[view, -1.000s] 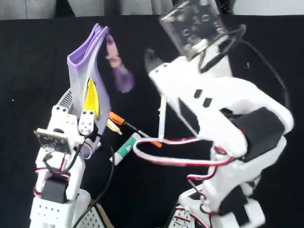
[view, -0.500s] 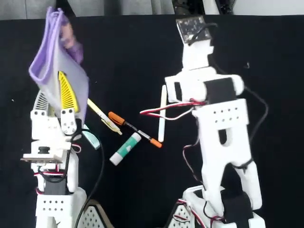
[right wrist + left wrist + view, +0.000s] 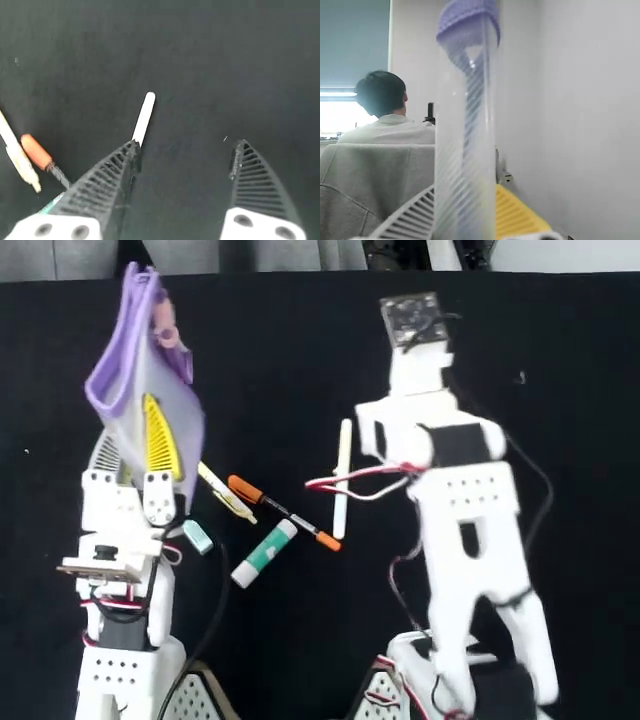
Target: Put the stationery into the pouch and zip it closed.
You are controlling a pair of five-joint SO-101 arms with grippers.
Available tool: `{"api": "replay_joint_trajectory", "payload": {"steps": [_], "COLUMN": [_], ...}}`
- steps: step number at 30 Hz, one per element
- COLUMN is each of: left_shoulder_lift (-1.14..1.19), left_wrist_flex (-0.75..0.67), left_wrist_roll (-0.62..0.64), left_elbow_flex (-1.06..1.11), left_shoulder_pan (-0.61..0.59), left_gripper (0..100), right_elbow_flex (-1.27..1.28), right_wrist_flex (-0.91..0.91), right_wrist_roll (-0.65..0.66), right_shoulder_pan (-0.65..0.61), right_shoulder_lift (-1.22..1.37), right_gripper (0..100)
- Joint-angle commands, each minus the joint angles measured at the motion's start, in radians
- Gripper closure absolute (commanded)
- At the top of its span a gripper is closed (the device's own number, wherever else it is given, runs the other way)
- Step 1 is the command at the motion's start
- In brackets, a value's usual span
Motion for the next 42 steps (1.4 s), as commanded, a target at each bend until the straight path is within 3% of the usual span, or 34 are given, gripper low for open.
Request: {"api": "replay_joint_trajectory", "payload": {"steps": [1,7,14,20,23,28,34,37,42], "left_shoulder_lift": [-0.015,-0.015,-0.015,-0.015,-0.015,-0.015,-0.015,-0.015,-0.015], "left_wrist_flex": [-0.014,-0.014,-0.003,0.236,0.272,0.273,0.276,0.276,0.276], "left_wrist_roll": [0.009,0.009,0.009,0.009,0.009,0.011,0.133,0.143,0.149], "left_elbow_flex": [-0.005,-0.008,-0.059,-0.223,-0.272,-0.288,-0.288,-0.278,-0.278], "left_shoulder_pan": [0.105,0.239,0.417,0.561,0.568,0.578,0.585,0.585,0.588], "left_gripper": [97,97,97,97,97,97,97,97,97], "right_elbow_flex": [-0.127,-0.104,0.122,0.32,0.424,0.616,0.951,1.033,0.972], "right_wrist_flex": [0.041,0.075,0.091,0.109,0.161,0.11,-0.221,-0.338,-0.358], "right_wrist_roll": [0.129,0.321,0.572,0.683,0.721,0.727,0.721,0.677,0.473], "right_shoulder_pan": [0.023,0.021,0.028,0.029,0.029,0.133,0.276,0.269,0.167], "right_shoulder_lift": [-0.17,-0.344,-0.567,-0.891,-1.038,-1.233,-1.305,-1.283,-1.211], "right_gripper": [70.9,70.9,70.9,70.9,70.9,71.0,72.0,76.8,79.1]}}
